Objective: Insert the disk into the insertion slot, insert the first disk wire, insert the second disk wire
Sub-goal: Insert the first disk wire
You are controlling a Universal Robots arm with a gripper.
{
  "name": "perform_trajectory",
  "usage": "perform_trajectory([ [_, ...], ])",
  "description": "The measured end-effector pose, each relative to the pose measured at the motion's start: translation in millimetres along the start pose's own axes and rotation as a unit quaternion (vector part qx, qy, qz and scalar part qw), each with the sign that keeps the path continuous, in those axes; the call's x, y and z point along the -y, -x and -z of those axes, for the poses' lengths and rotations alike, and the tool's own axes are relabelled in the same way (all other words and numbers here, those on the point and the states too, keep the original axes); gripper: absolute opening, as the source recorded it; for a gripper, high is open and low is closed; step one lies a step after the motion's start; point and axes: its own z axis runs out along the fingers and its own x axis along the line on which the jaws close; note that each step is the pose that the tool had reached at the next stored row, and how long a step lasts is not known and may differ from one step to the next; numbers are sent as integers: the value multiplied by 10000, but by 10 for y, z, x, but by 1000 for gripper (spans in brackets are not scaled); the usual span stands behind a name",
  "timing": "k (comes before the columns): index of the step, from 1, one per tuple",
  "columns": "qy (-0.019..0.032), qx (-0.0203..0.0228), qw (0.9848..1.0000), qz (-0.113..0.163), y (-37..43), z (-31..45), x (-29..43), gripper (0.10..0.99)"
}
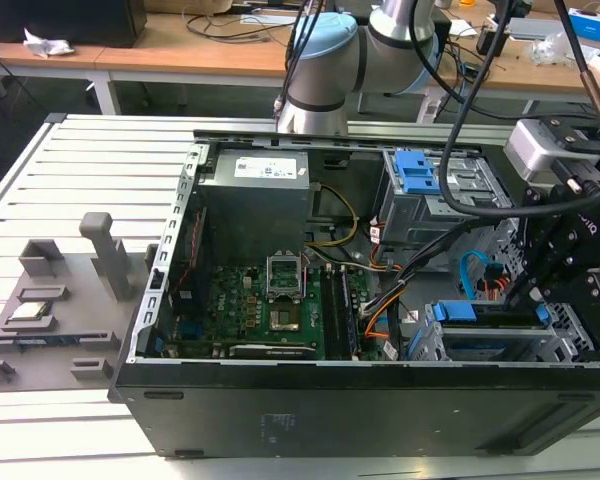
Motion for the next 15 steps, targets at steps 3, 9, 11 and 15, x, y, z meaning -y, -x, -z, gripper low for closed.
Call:
perform_trajectory([
  [3, 2, 33, 10000, 2, -2, 24, -1, 169],
  [9, 4, 73, 10000, 4, -20, 13, 0, 169],
  [11, 4, 73, 10000, 4, -21, 8, 1, 169],
  [15, 4, 74, 10000, 4, -21, -8, 1, 169],
])
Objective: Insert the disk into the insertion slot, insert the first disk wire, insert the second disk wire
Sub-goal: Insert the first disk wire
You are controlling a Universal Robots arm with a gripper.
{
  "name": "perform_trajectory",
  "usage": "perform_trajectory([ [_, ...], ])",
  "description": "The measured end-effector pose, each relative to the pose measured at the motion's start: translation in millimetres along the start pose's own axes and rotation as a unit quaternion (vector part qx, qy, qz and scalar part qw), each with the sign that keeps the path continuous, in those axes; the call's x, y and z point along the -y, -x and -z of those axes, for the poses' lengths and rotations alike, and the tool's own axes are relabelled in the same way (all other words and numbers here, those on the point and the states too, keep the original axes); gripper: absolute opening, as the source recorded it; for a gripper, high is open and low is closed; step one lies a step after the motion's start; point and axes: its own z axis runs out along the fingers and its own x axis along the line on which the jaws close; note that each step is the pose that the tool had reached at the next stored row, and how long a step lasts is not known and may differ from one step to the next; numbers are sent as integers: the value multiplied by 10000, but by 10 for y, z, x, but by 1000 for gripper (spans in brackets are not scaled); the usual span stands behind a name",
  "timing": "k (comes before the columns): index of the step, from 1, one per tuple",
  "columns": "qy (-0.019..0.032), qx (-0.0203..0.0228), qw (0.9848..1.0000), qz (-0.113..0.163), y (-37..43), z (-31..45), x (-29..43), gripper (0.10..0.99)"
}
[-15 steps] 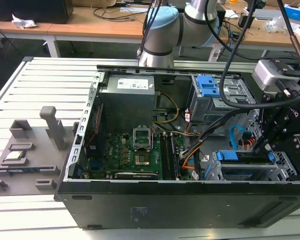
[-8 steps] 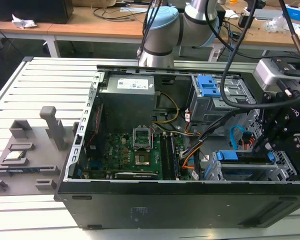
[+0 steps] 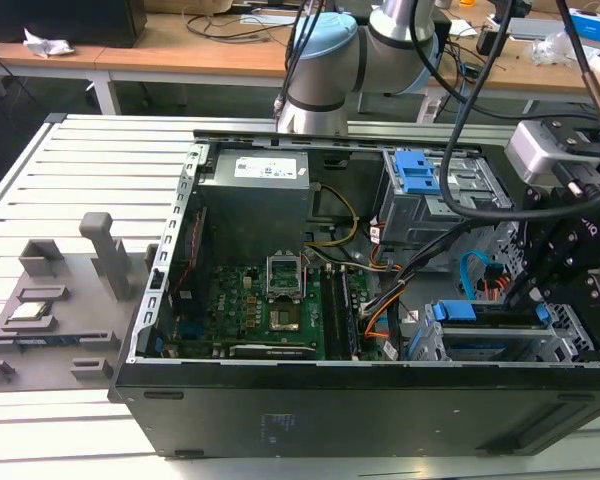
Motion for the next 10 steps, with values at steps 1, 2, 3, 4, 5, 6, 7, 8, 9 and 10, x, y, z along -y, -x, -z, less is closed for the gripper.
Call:
perform_trajectory([
  [1, 0, 0, 10000, 0, 0, -3, 0, 169],
  [2, 0, 0, 10000, 0, -1, -6, 1, 169],
  [3, 0, 0, 10000, 0, -3, -11, 1, 169],
  [4, 0, 1, 10000, 0, -4, -23, 2, 169],
  [5, 0, 0, 10000, -1, -5, -35, 2, 169],
  [6, 0, -1, 10000, -1, -5, -40, 3, 169],
  [7, 0, -2, 10000, -1, -5, -40, 3, 169],
  [8, 0, -2, 10000, 0, -6, -41, 3, 169],
  [9, 0, -2, 10000, 0, -5, -42, 4, 169],
  [10, 0, -1, 10000, 0, -5, -43, 4, 169],
])
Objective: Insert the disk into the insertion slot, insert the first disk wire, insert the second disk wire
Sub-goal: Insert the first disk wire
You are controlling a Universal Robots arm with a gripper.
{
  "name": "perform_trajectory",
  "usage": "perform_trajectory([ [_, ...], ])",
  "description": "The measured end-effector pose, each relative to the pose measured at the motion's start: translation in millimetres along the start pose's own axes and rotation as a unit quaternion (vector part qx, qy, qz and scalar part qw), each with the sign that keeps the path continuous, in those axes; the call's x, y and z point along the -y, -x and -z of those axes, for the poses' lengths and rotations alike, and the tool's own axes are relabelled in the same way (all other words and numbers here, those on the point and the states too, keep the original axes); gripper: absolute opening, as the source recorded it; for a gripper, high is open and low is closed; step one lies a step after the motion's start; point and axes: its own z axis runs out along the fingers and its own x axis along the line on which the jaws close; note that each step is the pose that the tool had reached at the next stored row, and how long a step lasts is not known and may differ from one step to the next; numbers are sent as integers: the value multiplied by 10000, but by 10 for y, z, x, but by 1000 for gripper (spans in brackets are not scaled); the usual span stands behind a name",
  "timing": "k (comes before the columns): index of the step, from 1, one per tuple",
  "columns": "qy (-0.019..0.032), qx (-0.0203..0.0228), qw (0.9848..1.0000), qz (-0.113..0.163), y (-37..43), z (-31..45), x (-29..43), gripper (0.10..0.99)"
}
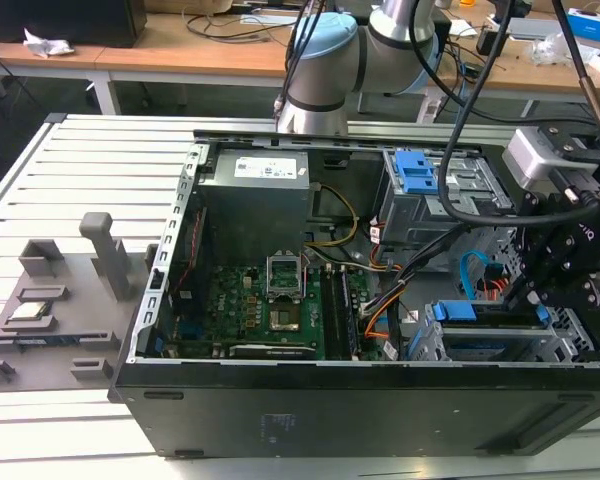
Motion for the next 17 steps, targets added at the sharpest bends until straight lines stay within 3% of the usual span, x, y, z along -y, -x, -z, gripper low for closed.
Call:
perform_trajectory([
  [4, 0, 0, 10000, 0, 0, -2, 0, 176],
  [5, 0, 0, 10000, 0, 0, -2, 0, 243],
  [8, 0, -4, 10000, 0, 0, 25, 0, 243],
  [15, 0, -6, 10000, 0, 15, 344, -17, 243],
  [16, 0, -7, 10000, 0, 20, 395, -19, 227],
  [17, 0, -7, 10000, 0, 24, 485, -24, 106],
])
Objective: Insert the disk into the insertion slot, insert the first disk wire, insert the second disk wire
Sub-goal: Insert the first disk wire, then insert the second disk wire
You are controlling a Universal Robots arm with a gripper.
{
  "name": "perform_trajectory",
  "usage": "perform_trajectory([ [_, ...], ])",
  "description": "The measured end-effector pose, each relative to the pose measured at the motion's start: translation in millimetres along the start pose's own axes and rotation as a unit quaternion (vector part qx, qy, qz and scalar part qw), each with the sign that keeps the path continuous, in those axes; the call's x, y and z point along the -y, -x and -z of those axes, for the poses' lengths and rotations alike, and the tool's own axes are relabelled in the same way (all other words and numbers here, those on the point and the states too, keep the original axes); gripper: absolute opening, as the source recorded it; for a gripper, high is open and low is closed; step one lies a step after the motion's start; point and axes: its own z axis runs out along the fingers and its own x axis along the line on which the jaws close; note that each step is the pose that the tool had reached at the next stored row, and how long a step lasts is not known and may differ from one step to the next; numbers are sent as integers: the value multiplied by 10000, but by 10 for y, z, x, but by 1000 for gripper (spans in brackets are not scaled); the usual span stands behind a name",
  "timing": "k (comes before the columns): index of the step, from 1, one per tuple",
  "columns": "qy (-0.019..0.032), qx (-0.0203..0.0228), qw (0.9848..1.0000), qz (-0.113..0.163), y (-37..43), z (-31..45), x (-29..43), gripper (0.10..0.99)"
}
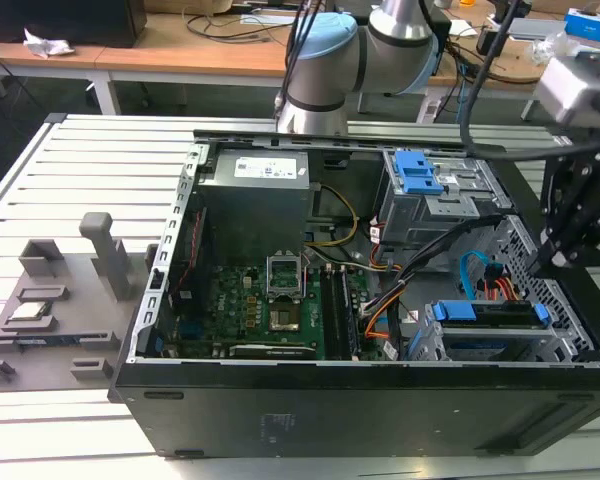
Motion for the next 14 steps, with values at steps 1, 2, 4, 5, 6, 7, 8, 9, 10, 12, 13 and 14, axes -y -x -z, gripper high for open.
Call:
perform_trajectory([
  [1, 0, -1, 10000, 0, 4, 109, -6, 106],
  [2, 0, -4, 10000, 0, 6, 204, -10, 106],
  [4, 0, -3, 10000, 0, 6, 286, -14, 106],
  [5, 0, -1, 10000, 0, 6, 286, -14, 106],
  [6, 0, -2, 10000, 0, 6, 286, -14, 106],
  [7, 0, -3, 10000, 0, 6, 289, -15, 106],
  [8, 0, -3, 10000, 0, 6, 289, -14, 106],
  [9, 0, -3, 10000, 0, 6, 290, -14, 106],
  [10, 0, -3, 10000, 0, 6, 290, -14, 106],
  [12, 0, -3, 10000, 0, 6, 292, -15, 114],
  [13, 0, -3, 10000, 0, 6, 292, -15, 298],
  [14, 0, -3, 10000, 0, 6, 293, -14, 298],
])
